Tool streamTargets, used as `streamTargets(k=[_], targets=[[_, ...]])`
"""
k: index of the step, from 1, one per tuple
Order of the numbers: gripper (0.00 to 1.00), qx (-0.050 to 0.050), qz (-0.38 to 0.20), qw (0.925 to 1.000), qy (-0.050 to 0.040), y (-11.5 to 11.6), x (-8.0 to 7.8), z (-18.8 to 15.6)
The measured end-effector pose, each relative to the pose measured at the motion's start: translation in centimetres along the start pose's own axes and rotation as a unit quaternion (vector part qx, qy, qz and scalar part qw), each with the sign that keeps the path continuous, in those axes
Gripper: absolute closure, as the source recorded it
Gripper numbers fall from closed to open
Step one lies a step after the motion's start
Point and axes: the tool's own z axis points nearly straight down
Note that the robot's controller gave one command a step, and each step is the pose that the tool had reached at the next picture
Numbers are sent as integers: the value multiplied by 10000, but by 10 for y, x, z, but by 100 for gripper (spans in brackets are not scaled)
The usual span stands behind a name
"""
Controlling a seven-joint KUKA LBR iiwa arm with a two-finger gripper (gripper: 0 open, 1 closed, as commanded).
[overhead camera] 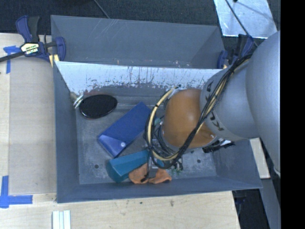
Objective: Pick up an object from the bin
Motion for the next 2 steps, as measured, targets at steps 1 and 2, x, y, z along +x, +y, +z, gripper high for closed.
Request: streamTargets(k=[1, 2], targets=[[100, 0, 1, 10000, 0, 0, 0, 0], [100, 1, -255, 9997, 34, -22, -1, -23]])
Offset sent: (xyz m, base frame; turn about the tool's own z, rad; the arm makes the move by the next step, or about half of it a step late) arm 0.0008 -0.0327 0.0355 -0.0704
